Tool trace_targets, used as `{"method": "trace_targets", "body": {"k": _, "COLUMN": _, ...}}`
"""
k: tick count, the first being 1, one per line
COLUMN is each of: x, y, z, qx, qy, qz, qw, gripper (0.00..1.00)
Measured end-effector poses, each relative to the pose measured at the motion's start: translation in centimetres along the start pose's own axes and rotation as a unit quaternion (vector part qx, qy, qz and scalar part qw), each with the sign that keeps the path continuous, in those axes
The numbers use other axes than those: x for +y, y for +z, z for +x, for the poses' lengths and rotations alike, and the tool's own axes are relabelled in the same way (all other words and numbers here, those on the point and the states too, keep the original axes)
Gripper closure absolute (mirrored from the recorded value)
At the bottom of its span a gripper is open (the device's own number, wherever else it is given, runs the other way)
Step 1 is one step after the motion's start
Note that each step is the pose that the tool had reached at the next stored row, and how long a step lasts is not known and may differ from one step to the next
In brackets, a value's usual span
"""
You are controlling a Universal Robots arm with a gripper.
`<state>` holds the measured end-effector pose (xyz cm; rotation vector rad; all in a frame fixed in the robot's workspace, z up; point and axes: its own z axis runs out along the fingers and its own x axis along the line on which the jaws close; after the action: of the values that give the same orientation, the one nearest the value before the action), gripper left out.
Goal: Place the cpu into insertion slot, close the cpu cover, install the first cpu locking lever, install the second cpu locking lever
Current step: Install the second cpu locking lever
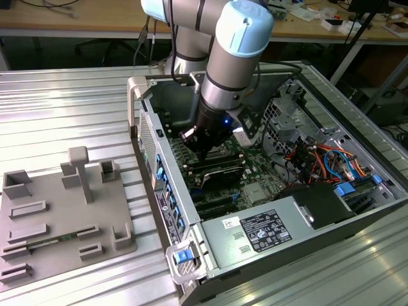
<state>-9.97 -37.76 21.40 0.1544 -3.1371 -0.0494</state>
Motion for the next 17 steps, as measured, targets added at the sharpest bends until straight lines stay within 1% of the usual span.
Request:
{"method": "trace_targets", "body": {"k": 4, "x": 0.02, "y": 0.28, "z": 0.03, "qx": -0.0004, "qy": 0.000, "qz": -0.0040, "qw": 0.99999, "gripper": 0.89}}
{"method": "trace_targets", "body": {"k": 5, "x": 0.03, "y": 0.37, "z": 0.04, "qx": -0.0006, "qy": -0.001, "qz": -0.0064, "qw": 0.99998, "gripper": 0.89}}
{"method": "trace_targets", "body": {"k": 6, "x": 0.04, "y": 0.41, "z": 0.04, "qx": -0.0008, "qy": -0.001, "qz": -0.0080, "qw": 0.99997, "gripper": 0.89}}
{"method": "trace_targets", "body": {"k": 10, "x": 0.10, "y": 0.51, "z": 0.04, "qx": -0.0013, "qy": -0.001, "qz": -0.0130, "qw": 0.99991, "gripper": 0.89}}
{"method": "trace_targets", "body": {"k": 14, "x": 0.17, "y": 0.75, "z": 0.03, "qx": -0.0019, "qy": -0.002, "qz": -0.0201, "qw": 0.99979, "gripper": 0.89}}
{"method": "trace_targets", "body": {"k": 15, "x": 0.19, "y": 0.83, "z": 0.03, "qx": -0.0023, "qy": -0.002, "qz": -0.0232, "qw": 0.99973, "gripper": 0.89}}
{"method": "trace_targets", "body": {"k": 16, "x": 0.19, "y": 0.86, "z": 0.03, "qx": -0.0024, "qy": -0.002, "qz": -0.0244, "qw": 0.99970, "gripper": 0.89}}
{"method": "trace_targets", "body": {"k": 17, "x": 0.20, "y": 0.91, "z": 0.03, "qx": -0.0026, "qy": -0.002, "qz": -0.0265, "qw": 0.99964, "gripper": 0.89}}
